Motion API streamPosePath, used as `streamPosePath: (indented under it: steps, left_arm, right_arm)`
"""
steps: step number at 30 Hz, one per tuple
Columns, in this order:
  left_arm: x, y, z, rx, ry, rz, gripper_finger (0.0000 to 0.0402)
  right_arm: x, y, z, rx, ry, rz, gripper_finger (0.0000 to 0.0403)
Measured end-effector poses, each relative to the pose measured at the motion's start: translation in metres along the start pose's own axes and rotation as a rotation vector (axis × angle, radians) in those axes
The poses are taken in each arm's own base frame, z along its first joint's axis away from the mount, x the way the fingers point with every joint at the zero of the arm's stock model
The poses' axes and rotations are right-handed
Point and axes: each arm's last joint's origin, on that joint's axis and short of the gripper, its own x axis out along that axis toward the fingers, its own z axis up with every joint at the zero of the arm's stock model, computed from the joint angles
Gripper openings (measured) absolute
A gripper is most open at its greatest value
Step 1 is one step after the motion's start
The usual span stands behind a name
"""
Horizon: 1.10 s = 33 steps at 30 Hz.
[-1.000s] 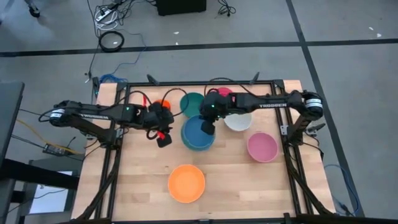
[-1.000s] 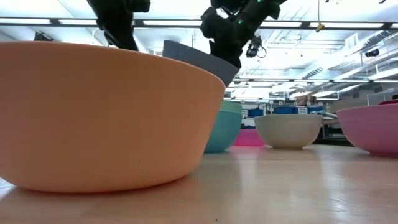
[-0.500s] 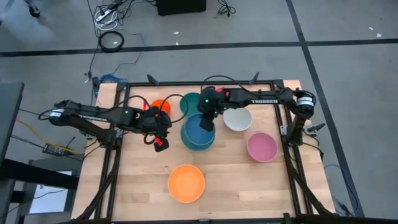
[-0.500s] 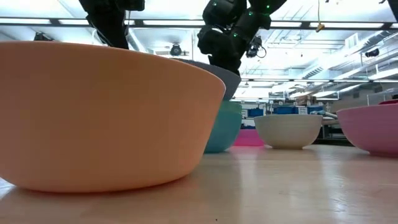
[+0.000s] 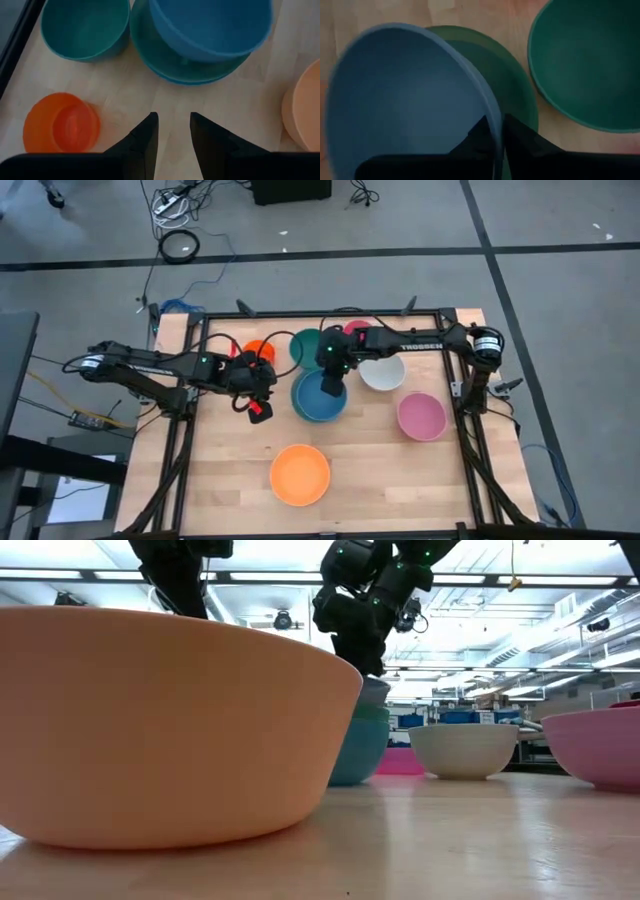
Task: Nest bowls inside each other
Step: Stack the yellow bowl on top of the light green bowl
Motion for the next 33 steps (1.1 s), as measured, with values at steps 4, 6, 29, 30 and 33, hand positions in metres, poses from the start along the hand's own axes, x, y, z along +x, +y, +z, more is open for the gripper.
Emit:
streamPosePath:
  steps: [4,6,29,30,33]
  left_arm:
    - [0.0,0.0,-0.0001,-0.004,0.001,0.0,0.0121]
    - [0.0,0.0,0.0,-0.005,0.0,0.0,0.0121]
    - [0.0,0.0004,0.0,-0.005,-0.004,0.014,0.0121]
    - [0.0,0.0004,0.0,-0.005,-0.004,0.014,0.0121]
    - [0.0,0.0005,0.0001,-0.005,-0.005,0.017,0.0121]
  right_arm:
    - [0.0,-0.0008,0.0001,0.001,-0.001,-0.012,0.0057]
    - [0.0,-0.0008,0.0,0.001,-0.002,-0.017,0.0064]
    - [0.0,-0.0003,0.0025,-0.027,-0.027,-0.013,0.0006]
    - [0.0,-0.0002,0.0026,-0.028,-0.028,-0.012,0.0004]
    - [0.0,-0.0002,0.0028,-0.027,-0.03,-0.01,0.0005]
